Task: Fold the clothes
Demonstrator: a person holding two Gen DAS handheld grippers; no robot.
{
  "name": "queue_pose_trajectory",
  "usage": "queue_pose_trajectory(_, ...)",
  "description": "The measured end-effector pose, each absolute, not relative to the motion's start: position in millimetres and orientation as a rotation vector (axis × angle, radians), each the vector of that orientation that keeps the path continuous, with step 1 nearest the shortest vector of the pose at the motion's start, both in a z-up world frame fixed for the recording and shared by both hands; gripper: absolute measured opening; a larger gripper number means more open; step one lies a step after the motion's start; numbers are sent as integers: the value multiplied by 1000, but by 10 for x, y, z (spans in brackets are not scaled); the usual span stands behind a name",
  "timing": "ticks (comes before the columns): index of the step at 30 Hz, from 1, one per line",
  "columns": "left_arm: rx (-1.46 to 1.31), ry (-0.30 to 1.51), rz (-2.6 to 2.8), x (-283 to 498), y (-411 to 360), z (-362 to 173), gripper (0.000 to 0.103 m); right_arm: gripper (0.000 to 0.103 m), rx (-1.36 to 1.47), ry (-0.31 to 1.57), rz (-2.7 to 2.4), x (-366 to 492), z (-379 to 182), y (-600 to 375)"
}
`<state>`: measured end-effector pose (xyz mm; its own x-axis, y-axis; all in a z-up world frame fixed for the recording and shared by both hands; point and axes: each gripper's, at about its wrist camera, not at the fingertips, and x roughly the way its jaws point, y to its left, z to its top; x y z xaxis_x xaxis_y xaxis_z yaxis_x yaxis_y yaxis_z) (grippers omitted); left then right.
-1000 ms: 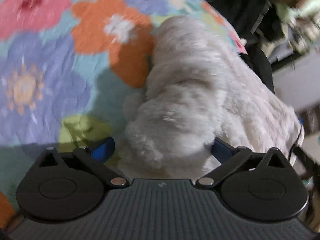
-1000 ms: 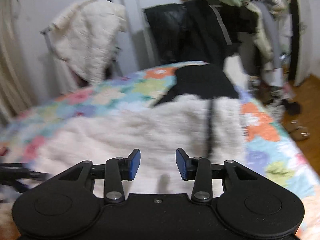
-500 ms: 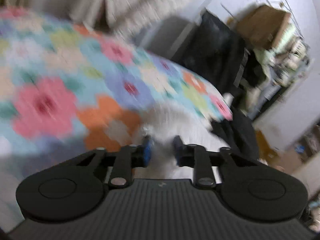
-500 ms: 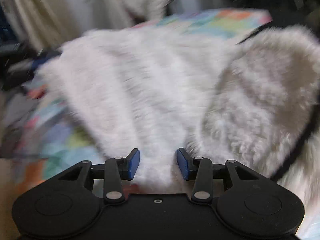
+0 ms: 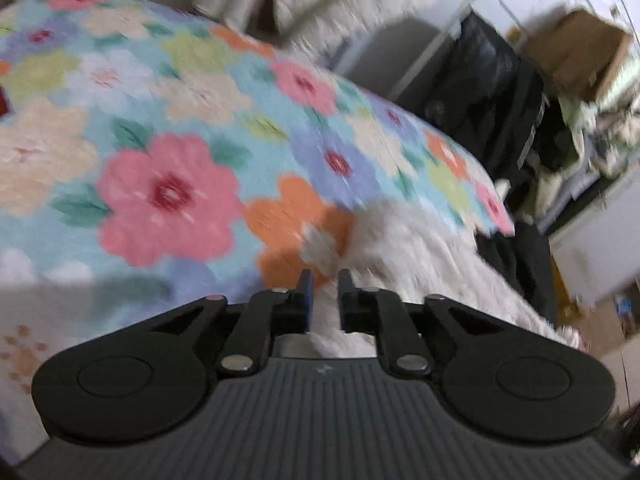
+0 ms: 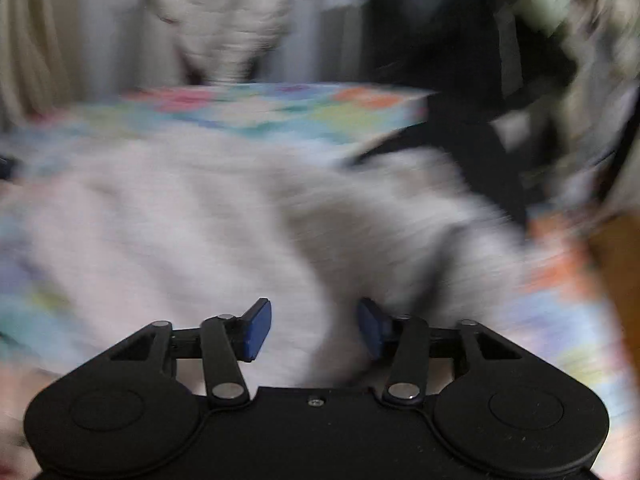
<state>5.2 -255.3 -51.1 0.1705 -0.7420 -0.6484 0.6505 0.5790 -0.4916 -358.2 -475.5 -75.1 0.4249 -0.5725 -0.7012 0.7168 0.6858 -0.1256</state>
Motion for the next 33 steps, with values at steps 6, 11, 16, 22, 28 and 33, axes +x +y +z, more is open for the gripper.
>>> queue_pose_trajectory(6, 59, 976, -1075, -71, -2935, -562, 53, 36, 447, 644, -784, -3915, -531, -4998)
queue_pose_trajectory(11, 190, 1028, -1228, -151, -3191, -445, 64, 54, 392, 595, -599, -3709, -330, -4595)
queue_pose_trajectory(16, 481, 1100, -1446, -238, -3671, -397, 68, 75, 124, 750, -431, -3131, -608, -4233)
queue_pose_trajectory(22, 581, 1312, -1470, -40, -4042, -781, 77, 77, -52, 933, -435, -2734, -1052, -4073)
queue_pose_trajectory(28, 687, 1275, -1458, -195, -4045, -877, 78, 80, 22, 908, -467, -2745, -990, -4115)
queue_pose_trajectory(33, 666, 1201, -1409, -216, -3874, -582, 81, 81, 157, 947, -513, -2664, -1213, -4308)
